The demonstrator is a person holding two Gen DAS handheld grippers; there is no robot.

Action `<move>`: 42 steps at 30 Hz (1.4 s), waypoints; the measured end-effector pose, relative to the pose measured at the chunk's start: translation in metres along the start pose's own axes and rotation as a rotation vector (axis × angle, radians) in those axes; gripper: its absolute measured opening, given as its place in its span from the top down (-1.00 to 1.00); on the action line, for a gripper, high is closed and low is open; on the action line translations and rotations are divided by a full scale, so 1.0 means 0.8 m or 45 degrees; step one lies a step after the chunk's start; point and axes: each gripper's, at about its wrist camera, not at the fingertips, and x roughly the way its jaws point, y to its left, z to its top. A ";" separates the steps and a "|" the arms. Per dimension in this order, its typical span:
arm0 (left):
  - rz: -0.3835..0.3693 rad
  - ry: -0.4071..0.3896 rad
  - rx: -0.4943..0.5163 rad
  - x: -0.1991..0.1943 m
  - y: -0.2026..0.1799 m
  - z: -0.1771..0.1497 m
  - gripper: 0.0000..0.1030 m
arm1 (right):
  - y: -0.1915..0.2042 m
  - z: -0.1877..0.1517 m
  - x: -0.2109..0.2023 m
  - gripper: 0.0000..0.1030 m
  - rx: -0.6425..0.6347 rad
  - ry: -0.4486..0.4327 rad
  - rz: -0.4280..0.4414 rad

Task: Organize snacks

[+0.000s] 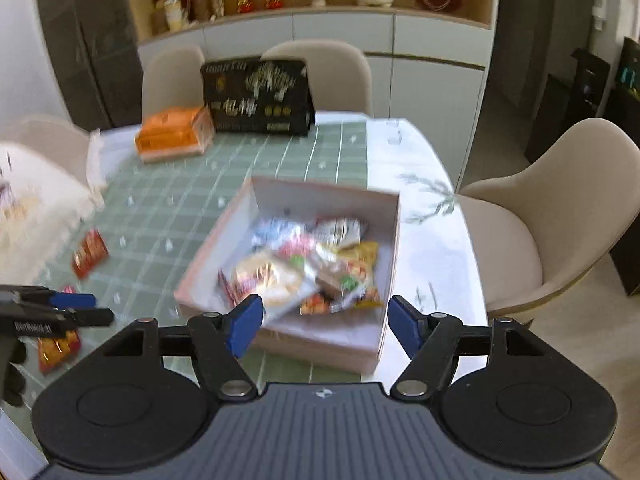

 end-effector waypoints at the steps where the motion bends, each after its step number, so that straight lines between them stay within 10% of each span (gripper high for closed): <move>1: 0.010 0.004 -0.008 -0.008 0.006 -0.005 -0.30 | 0.005 -0.008 0.002 -0.35 -0.021 0.011 0.014; 14: 0.064 0.295 0.429 -0.024 -0.042 -0.070 -0.25 | 0.104 -0.122 0.039 -0.35 -0.337 0.172 0.375; 21: 0.139 0.290 0.318 -0.013 -0.034 -0.077 -0.17 | 0.139 -0.152 0.063 -0.34 -0.253 0.179 0.384; 25: 0.107 0.120 0.170 -0.038 -0.018 -0.058 -0.15 | 0.130 -0.155 0.062 -0.24 -0.234 0.181 0.329; 35: 0.277 -0.250 -0.532 -0.045 0.175 0.078 -0.11 | 0.123 -0.122 0.068 -0.27 -0.113 0.189 0.255; 42: 0.164 -0.210 -0.277 0.033 0.200 0.126 0.00 | 0.185 -0.089 0.055 -0.27 -0.125 0.196 0.126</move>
